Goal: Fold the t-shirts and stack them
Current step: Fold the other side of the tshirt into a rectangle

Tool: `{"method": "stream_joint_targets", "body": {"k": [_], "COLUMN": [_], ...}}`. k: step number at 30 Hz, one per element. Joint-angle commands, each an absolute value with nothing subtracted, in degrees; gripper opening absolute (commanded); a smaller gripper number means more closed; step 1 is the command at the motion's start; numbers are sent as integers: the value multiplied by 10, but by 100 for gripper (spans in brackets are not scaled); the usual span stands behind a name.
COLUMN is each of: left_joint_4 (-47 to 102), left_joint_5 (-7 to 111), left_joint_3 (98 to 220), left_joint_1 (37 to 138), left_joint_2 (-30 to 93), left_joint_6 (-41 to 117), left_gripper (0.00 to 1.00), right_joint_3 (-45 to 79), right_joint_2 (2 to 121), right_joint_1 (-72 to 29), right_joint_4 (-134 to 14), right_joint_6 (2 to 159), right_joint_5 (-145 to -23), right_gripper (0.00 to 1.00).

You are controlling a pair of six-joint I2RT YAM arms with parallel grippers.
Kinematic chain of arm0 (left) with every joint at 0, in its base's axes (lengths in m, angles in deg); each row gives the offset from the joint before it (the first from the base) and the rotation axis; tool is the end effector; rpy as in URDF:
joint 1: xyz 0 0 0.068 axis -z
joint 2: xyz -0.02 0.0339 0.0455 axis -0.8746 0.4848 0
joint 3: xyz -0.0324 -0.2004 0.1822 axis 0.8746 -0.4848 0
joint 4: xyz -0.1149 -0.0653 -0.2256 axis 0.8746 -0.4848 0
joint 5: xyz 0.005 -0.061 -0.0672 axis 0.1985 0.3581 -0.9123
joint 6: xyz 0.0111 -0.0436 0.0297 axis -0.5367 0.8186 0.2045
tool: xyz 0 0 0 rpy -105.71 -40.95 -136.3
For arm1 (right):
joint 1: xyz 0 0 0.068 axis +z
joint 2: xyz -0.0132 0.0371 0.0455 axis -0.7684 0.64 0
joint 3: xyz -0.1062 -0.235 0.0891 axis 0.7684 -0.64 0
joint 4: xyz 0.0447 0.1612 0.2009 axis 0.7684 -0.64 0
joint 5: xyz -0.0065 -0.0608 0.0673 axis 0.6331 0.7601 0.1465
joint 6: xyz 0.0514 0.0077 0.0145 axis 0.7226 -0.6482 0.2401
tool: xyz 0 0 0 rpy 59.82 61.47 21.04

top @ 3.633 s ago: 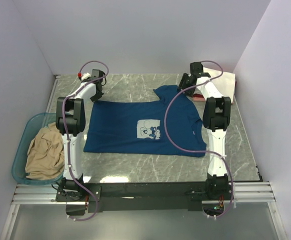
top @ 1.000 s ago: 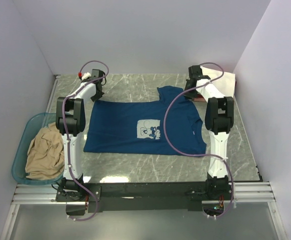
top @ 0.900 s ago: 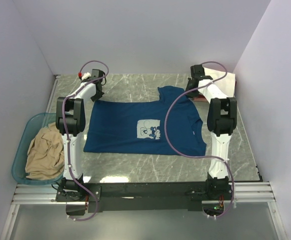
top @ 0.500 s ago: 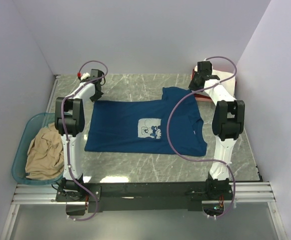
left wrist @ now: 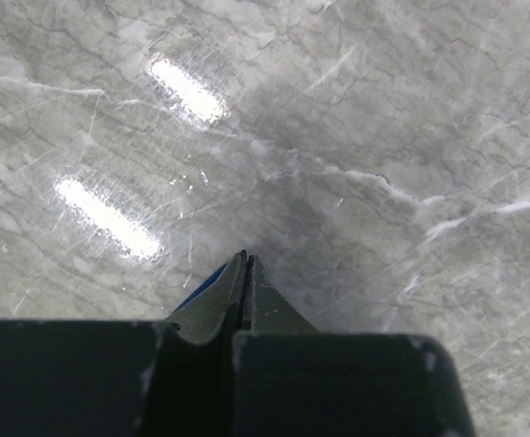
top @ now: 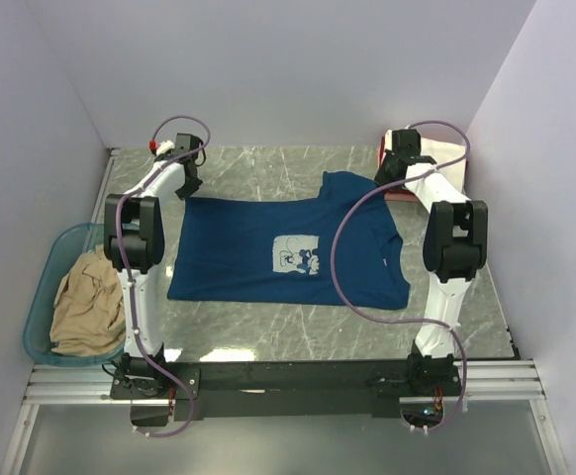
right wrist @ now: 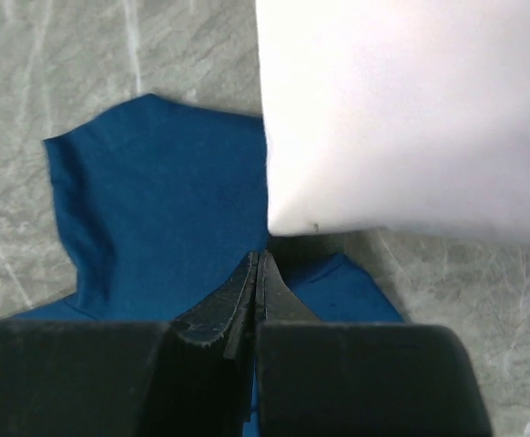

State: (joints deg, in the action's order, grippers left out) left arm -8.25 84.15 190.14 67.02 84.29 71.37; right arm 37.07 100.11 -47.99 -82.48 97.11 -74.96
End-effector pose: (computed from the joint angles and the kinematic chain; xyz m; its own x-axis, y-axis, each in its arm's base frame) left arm 0.4849 -0.0366 0.1842 -0.5184 -0.5903 -0.6188 -0.6783 0.7245 -0.1229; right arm 0.4739 0.0177 0.2174 -0.6815 0.3742 -0.6290 0.2684 0.9273 0.2609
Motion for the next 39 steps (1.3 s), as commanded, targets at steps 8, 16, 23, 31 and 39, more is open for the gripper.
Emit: {"method": "stream_joint_targets", "body": {"k": [8, 16, 23, 31, 39], "left_joint_4": [-84, -88, -62, -38, -24], "left_joint_5": [832, 831, 826, 824, 811], "left_joint_3": [1862, 1806, 1700, 1600, 1539], "left_joint_1": [665, 663, 662, 658, 653], "left_joint_2": [750, 706, 635, 568, 517], "left_joint_6": [733, 756, 793, 815, 824], "left_gripper": [1, 1, 1, 0, 1], "right_joint_3": [296, 204, 109, -18, -80], "right_joint_2": [877, 807, 738, 671, 611], "right_joint_1": [-486, -485, -485, -485, -486], "right_joint_4": [-790, -790, -788, -764, -758], "right_joint_6": [989, 1011, 1030, 1048, 1053], "right_joint_5": [-745, -740, -742, -790, -786], "right_gripper": [0, 0, 0, 0, 0]}}
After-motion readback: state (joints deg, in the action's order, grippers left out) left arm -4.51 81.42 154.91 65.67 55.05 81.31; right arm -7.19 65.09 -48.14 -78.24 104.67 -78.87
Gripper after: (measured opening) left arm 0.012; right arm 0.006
